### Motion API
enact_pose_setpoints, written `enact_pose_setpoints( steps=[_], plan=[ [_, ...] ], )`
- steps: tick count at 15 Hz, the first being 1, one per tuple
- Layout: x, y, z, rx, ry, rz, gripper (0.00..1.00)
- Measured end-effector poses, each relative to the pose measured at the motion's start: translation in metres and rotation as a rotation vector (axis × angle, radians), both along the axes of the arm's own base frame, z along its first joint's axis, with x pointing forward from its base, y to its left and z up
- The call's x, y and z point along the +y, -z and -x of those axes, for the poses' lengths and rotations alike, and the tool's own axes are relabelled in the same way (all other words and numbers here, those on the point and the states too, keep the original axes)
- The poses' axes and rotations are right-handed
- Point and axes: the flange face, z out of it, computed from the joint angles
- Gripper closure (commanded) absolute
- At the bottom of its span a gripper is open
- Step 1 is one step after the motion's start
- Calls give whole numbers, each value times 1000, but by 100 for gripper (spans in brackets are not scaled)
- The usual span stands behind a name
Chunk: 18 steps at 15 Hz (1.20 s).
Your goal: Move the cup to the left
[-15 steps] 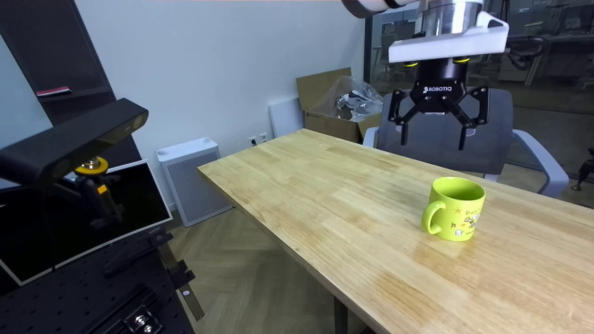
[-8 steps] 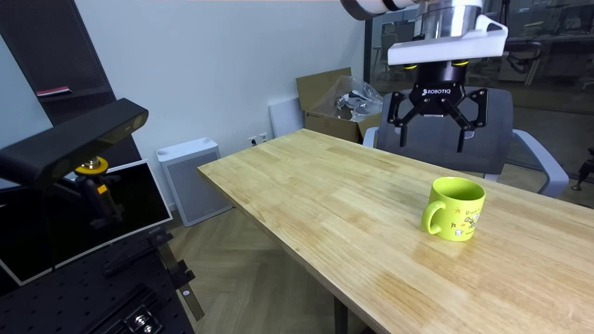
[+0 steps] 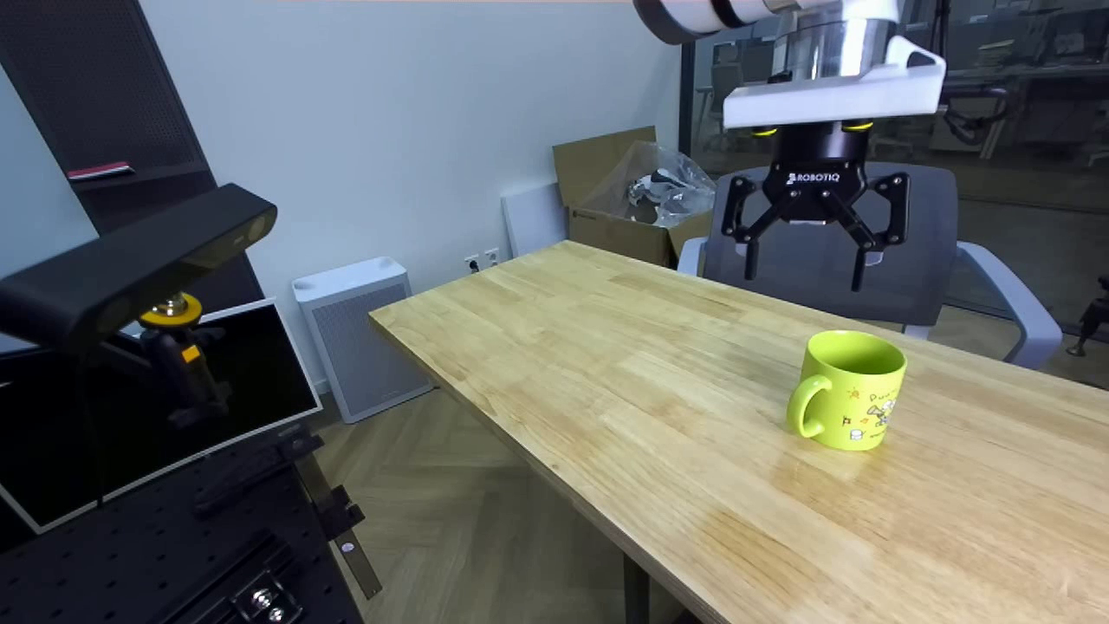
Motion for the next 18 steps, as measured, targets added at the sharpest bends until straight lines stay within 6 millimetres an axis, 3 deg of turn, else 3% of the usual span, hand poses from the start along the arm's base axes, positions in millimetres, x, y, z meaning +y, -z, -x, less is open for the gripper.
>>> enact_pose_setpoints(
  steps=[8,14,15,18],
  plan=[
    [-3,50,5,26,-3,-17,0],
    [1,73,10,-68,-45,-30,0],
    [2,75,12,-78,-53,-34,25],
    [4,83,19,-88,-78,-42,40]
  ],
)
